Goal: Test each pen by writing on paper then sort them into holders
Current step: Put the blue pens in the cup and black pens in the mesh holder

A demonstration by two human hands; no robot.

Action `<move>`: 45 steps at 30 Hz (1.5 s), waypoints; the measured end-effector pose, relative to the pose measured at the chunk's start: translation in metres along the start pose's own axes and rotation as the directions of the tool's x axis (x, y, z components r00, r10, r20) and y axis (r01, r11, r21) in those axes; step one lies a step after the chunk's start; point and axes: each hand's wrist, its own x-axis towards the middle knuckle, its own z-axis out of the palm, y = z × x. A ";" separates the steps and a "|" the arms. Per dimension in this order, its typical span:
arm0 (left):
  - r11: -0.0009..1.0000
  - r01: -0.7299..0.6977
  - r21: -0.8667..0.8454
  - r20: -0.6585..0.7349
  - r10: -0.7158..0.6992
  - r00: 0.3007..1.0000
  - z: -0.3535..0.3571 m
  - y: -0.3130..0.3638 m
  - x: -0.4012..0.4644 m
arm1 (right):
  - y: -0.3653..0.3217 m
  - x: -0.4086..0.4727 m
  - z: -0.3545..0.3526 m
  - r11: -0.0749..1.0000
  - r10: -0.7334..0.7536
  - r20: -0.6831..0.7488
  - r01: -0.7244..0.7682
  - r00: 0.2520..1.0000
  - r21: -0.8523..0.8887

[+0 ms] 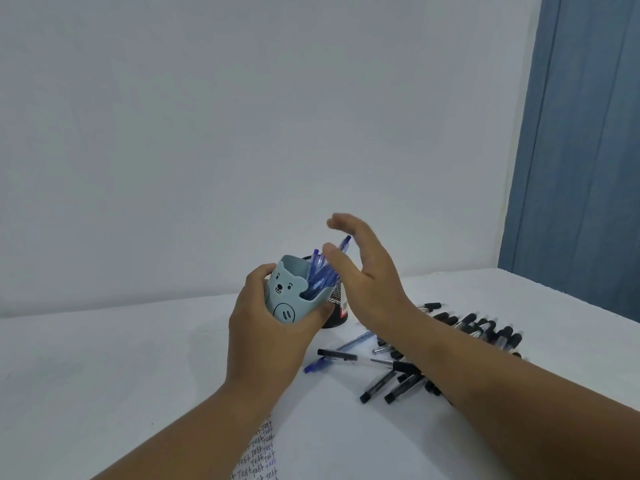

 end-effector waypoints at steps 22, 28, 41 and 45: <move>0.995 0.097 -0.038 -0.056 -0.099 0.994 -0.007 -0.004 0.004 | 0.018 0.006 -0.050 0.612 0.505 0.531 0.151 0.681 -0.776; 0.992 0.118 -0.052 -0.075 -0.121 0.990 -0.008 -0.006 0.007 | 0.015 0.025 -0.068 0.678 0.320 0.433 0.116 0.842 -0.726; 0.995 0.104 -0.003 0.003 -0.104 0.995 -0.005 -0.002 0.001 | -0.005 0.023 -0.070 0.967 0.137 -0.104 -0.156 0.985 -0.199; 0.998 0.037 0.042 0.066 -0.039 0.997 -0.003 0.000 -0.002 | -0.012 0.016 -0.045 0.946 0.324 0.090 -0.324 0.942 -0.022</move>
